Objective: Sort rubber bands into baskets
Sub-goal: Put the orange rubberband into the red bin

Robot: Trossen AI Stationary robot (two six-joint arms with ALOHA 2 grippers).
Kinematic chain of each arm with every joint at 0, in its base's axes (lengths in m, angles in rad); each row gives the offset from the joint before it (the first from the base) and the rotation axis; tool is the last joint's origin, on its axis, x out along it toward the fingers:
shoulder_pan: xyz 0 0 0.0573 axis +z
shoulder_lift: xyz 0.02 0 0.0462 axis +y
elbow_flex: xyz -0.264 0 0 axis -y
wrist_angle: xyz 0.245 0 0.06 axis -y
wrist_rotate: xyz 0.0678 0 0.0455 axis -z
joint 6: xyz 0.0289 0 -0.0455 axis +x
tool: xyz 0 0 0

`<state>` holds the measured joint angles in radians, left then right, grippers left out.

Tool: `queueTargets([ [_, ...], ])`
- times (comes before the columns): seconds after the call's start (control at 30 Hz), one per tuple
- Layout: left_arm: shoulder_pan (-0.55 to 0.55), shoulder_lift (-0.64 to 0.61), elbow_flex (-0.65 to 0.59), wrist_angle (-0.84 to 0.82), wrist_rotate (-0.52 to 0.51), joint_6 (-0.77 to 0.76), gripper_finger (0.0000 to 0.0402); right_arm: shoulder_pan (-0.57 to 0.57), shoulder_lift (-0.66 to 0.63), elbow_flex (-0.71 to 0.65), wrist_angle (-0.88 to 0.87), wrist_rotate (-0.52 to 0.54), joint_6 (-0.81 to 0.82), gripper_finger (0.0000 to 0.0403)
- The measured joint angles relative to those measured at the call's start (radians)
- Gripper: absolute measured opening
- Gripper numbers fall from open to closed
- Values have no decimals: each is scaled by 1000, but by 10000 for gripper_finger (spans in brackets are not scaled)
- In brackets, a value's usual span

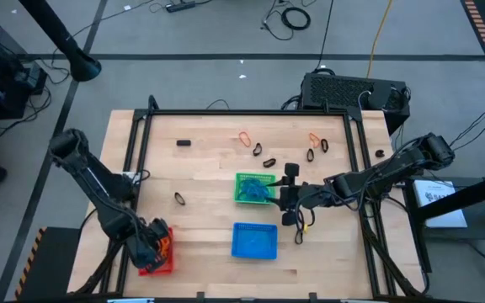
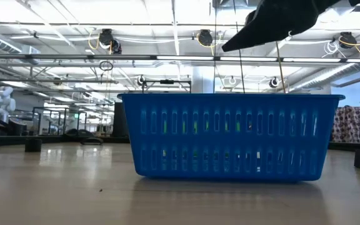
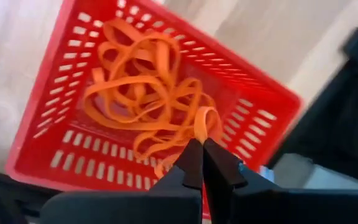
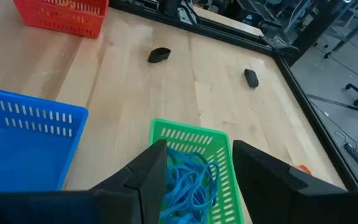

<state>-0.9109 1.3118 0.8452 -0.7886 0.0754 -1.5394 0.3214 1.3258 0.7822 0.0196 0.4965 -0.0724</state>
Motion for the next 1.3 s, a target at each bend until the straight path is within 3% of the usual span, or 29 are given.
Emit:
queueTargets([
  [0.5,13,67,0,-96,44,53,109,-2,0,0,11,0,-45,176],
  [0.73,148,55,8,-103,126,227,120,-9,0,0,14,1,-55,176],
  [0.93,326,17,82,-51,-9,624,121,-38,0,0,0,4,-69,176],
  [1.1,462,13,131,-28,-416,1063,121,-84,0,0,-12,5,-47,176],
  [1.17,549,13,119,19,-514,1192,121,-112,0,-4,-9,6,-44,176],
  [1.3,780,15,57,214,-486,1396,121,-174,0,-18,-11,95,-8,176],
])
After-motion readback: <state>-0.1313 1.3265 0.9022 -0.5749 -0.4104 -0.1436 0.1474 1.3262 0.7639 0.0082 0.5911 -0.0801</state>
